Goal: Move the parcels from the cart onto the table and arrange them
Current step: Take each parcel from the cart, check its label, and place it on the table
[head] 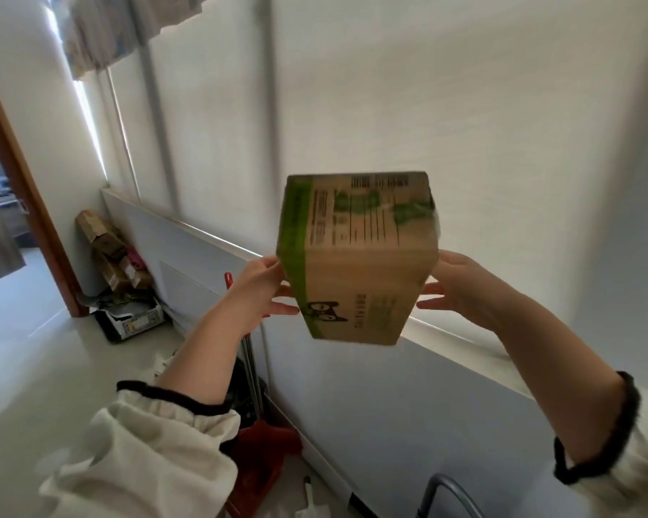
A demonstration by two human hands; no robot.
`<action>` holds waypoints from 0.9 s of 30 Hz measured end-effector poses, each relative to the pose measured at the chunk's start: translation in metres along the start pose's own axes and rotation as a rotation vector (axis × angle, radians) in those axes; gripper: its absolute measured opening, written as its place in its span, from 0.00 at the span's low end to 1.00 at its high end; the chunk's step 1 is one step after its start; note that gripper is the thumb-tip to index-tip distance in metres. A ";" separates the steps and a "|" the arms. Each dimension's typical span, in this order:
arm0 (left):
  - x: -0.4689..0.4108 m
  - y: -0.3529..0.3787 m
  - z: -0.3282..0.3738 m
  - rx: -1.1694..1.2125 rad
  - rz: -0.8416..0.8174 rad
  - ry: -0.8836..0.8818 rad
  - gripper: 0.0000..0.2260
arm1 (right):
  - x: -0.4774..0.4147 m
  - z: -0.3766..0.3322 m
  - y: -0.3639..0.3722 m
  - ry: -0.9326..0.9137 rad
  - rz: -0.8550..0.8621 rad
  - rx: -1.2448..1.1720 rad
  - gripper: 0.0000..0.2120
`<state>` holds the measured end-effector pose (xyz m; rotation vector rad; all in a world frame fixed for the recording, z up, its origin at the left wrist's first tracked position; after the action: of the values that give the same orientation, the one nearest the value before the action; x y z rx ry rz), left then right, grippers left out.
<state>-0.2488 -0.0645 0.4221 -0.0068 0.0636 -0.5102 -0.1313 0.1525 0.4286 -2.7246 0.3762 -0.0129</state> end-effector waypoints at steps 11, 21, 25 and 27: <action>0.008 0.003 -0.053 -0.109 0.057 -0.194 0.28 | 0.014 0.051 0.028 0.392 -0.041 0.014 0.36; 0.035 0.034 -0.042 0.085 -0.161 0.160 0.32 | 0.016 -0.002 0.004 0.224 0.147 0.302 0.35; 0.038 0.041 -0.054 0.137 -0.031 0.215 0.22 | 0.019 -0.030 0.009 0.082 0.173 0.565 0.33; 0.032 0.033 -0.065 0.220 0.087 0.129 0.22 | 0.027 -0.033 0.011 0.021 0.176 0.603 0.27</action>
<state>-0.2088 -0.0503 0.3548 0.2433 0.1328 -0.4280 -0.1099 0.1227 0.4538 -2.0932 0.5197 -0.0916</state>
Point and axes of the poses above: each hand's wrist, its own x-axis away from the middle knuckle, its own y-axis out of the palm, z = x × y, the point moved 8 cm from there along -x, towards the middle knuckle, and after that the axes turned 5 degrees about x, right-handed, at the moved point
